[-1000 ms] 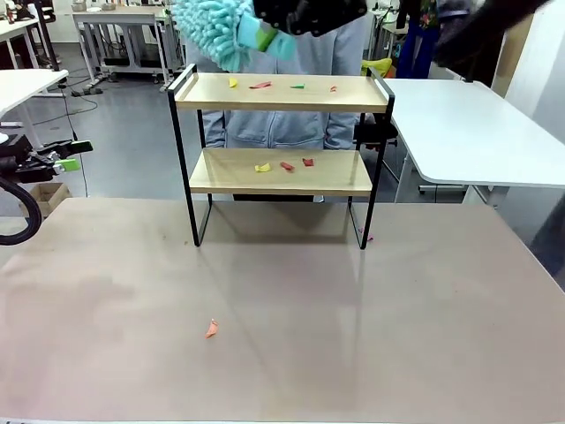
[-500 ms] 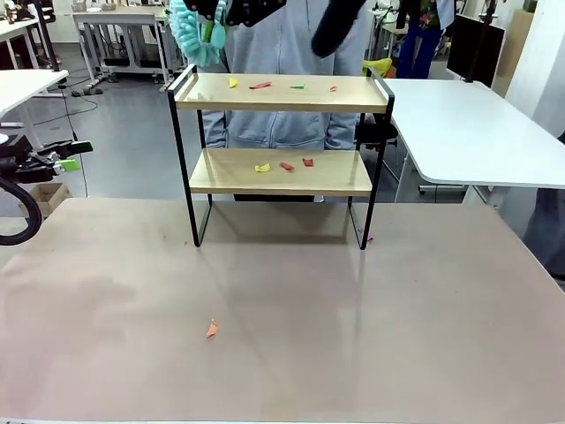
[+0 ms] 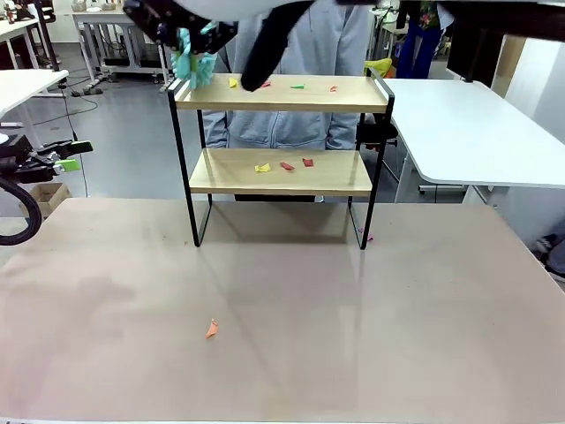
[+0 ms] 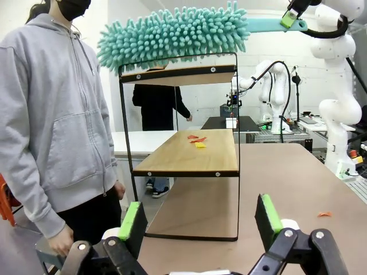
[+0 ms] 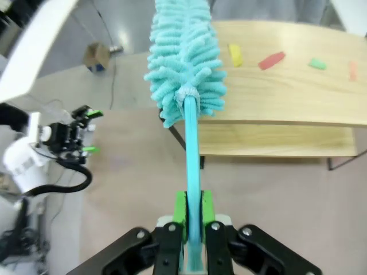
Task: Clean the shelf.
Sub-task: Clean the specific section of the Shelf indicated by the human with the Duster.
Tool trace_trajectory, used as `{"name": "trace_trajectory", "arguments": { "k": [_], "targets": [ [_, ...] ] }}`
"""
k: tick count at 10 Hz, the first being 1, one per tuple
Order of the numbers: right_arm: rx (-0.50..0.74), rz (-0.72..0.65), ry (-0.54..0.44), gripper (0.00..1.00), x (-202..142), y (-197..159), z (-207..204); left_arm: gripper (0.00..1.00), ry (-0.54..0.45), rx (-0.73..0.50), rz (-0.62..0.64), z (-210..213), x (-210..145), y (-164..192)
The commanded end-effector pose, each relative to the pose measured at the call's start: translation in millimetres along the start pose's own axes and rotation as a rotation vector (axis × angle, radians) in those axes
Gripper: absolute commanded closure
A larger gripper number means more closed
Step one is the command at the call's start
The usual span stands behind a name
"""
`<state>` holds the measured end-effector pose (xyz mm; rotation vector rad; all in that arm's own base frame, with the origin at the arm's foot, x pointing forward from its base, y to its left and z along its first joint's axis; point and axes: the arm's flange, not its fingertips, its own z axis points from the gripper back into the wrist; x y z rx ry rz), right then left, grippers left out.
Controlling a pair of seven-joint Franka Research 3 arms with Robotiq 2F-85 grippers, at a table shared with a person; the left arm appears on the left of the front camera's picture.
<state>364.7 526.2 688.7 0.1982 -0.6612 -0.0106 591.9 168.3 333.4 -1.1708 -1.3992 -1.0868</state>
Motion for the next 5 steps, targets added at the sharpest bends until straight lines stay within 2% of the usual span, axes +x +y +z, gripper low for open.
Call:
{"name": "trace_trajectory", "arguments": {
  "k": [1,5],
  "targets": [
    [-0.017,-0.036,-0.012,0.87,27,36,4,0.00,0.000,-0.001,-0.004,-2,4,-1],
    [-0.082,-0.075,0.019,0.87,19,34,-12,0.00,0.000,-0.001,-0.004,-2,4,-1]
  ]
}}
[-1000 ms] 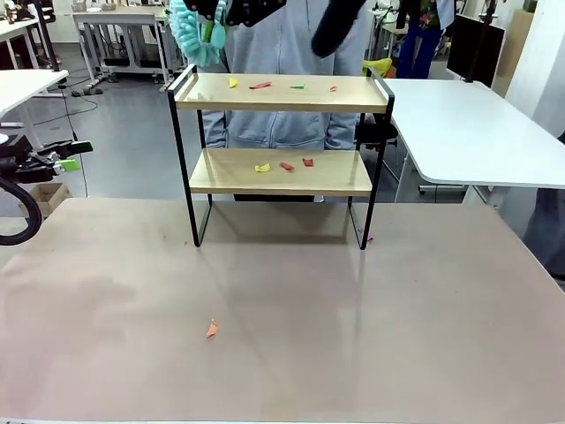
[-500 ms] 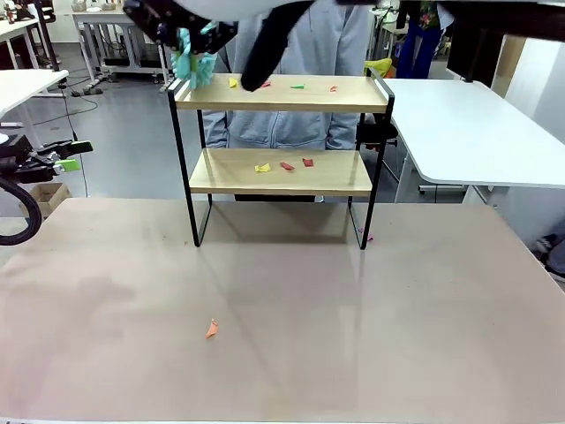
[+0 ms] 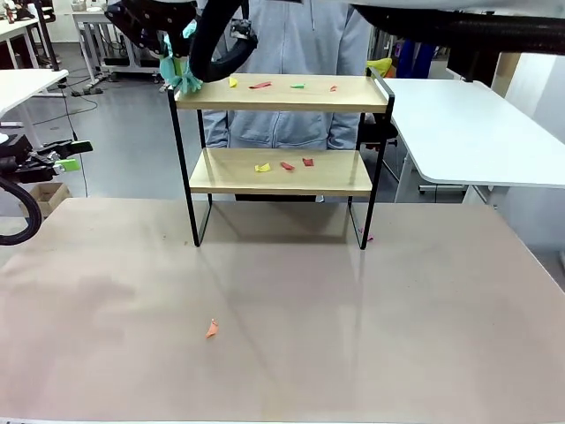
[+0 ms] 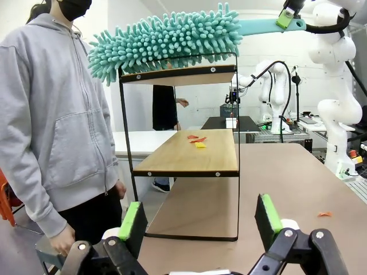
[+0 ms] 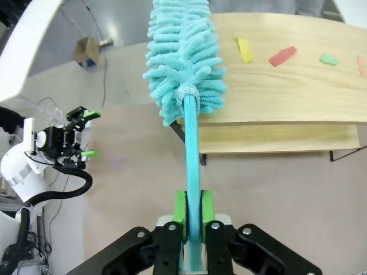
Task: Clean the shelf.
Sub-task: Clean the specific section of the Shelf indicated by the human with the Duster.
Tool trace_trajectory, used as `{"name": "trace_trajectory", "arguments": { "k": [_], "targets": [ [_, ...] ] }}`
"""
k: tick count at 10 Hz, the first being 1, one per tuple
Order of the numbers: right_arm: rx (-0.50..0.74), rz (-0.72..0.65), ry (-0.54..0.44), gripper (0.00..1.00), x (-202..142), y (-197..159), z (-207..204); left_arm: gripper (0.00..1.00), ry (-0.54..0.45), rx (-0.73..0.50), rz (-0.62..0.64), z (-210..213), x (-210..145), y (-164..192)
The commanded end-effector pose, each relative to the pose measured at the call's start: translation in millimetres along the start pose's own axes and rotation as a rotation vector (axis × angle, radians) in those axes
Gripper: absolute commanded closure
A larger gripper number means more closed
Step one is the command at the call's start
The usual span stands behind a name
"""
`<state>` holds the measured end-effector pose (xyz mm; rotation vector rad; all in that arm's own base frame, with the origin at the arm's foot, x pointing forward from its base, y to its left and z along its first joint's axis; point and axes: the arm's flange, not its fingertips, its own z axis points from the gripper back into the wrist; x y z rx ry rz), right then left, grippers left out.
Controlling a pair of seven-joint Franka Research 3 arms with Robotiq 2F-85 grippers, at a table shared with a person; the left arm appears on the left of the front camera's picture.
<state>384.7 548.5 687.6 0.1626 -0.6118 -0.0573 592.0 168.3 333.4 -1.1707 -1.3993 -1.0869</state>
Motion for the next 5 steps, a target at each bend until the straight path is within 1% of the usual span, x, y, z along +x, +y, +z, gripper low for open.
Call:
{"name": "trace_trajectory", "arguments": {
  "k": [1,5],
  "targets": [
    [-0.043,-0.056,-0.034,0.87,1,9,5,0.00,0.000,-0.001,-0.004,-2,4,-1],
    [-0.021,-0.056,0.050,0.87,-4,1,-8,0.00,0.000,-0.001,-0.004,-2,4,-1]
  ]
}}
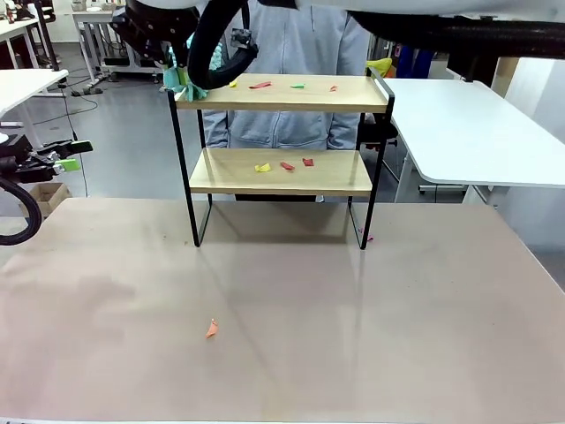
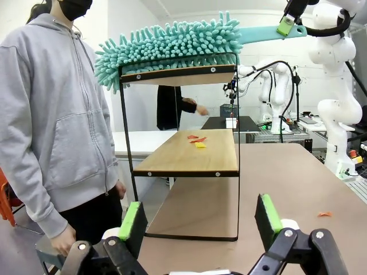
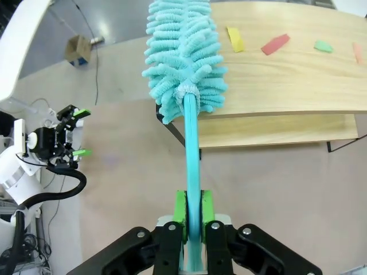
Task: Clean the shelf.
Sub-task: Clean the specific section of the Shelf indicated by the human with the Duster.
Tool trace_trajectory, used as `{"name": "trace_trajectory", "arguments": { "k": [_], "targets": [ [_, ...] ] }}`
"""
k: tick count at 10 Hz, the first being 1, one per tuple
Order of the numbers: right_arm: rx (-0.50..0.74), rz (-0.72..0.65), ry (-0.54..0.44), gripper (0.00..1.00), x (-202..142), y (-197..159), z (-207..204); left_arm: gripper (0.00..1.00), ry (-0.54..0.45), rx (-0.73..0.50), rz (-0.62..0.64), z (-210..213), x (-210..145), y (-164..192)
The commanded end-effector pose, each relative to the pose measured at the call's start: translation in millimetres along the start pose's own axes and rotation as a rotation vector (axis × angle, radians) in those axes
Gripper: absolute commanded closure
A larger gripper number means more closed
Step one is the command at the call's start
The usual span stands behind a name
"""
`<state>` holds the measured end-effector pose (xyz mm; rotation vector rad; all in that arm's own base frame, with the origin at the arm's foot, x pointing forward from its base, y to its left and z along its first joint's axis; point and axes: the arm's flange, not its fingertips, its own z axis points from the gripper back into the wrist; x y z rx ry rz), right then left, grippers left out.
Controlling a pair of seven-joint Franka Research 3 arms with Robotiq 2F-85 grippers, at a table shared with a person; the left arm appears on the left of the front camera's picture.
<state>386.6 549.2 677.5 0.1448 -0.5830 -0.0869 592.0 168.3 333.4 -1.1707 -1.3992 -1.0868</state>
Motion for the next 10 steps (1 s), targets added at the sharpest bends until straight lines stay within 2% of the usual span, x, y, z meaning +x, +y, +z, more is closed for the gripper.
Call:
{"name": "trace_trajectory", "arguments": {
  "k": [1,2,5,10],
  "targets": [
    [0.069,0.020,0.037,0.87,-1,4,7,0.00,0.000,-0.001,-0.004,-2,4,-1],
    [0.000,0.000,0.000,0.87,0,0,0,0.00,0.000,-0.001,-0.004,-2,4,-1],
    [0.010,0.002,0.008,0.87,-1,1,-1,0.00,0.000,-0.001,-0.004,-2,4,-1],
    [0.016,-0.037,0.147,0.87,7,-83,16,0.00,0.000,-0.001,-0.004,-2,4,-1]
  ]
}}
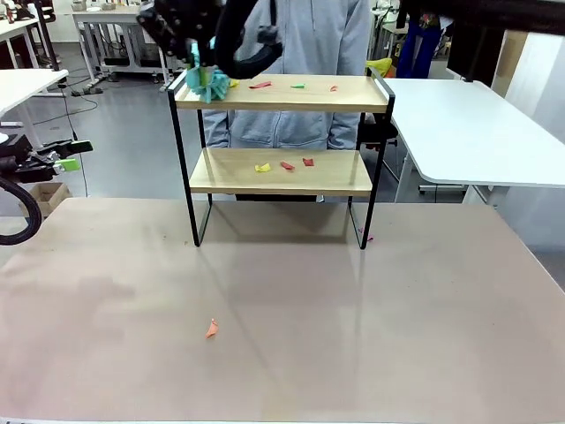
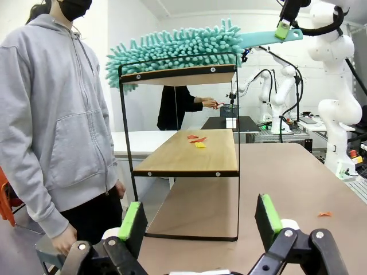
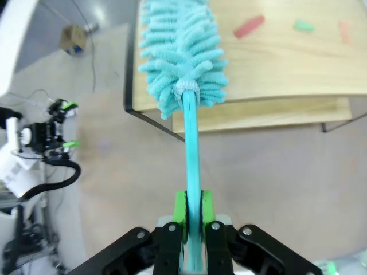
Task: Clean the shelf.
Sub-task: Clean the specific section of the Shelf indicated by the human with the Duster.
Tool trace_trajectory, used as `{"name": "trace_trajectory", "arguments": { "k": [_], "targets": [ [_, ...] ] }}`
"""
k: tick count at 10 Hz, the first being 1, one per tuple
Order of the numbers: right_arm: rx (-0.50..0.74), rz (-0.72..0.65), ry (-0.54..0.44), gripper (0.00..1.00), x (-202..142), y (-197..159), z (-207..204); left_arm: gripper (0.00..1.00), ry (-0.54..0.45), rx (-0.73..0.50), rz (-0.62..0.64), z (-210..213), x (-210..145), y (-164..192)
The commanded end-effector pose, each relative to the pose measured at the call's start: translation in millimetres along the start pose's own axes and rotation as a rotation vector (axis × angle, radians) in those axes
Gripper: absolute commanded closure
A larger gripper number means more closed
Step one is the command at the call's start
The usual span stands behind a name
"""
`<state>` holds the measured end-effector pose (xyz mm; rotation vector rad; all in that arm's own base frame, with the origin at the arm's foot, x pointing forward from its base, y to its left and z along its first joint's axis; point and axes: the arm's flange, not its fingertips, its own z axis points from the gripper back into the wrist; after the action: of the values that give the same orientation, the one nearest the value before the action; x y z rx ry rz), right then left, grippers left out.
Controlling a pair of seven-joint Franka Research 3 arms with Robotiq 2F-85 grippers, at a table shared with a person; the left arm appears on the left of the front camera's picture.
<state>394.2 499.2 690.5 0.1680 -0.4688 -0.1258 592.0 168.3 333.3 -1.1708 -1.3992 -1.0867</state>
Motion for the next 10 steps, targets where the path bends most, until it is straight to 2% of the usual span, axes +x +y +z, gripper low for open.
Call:
{"name": "trace_trajectory", "arguments": {
  "k": [1,10],
  "targets": [
    [0.000,0.007,0.042,0.87,-9,-54,8,0.00,0.000,-0.001,-0.004,-2,4,-1],
    [-0.098,-0.174,0.058,0.87,-12,-202,35,0.00,0.000,-0.001,-0.004,-2,4,-1]
  ]
}}
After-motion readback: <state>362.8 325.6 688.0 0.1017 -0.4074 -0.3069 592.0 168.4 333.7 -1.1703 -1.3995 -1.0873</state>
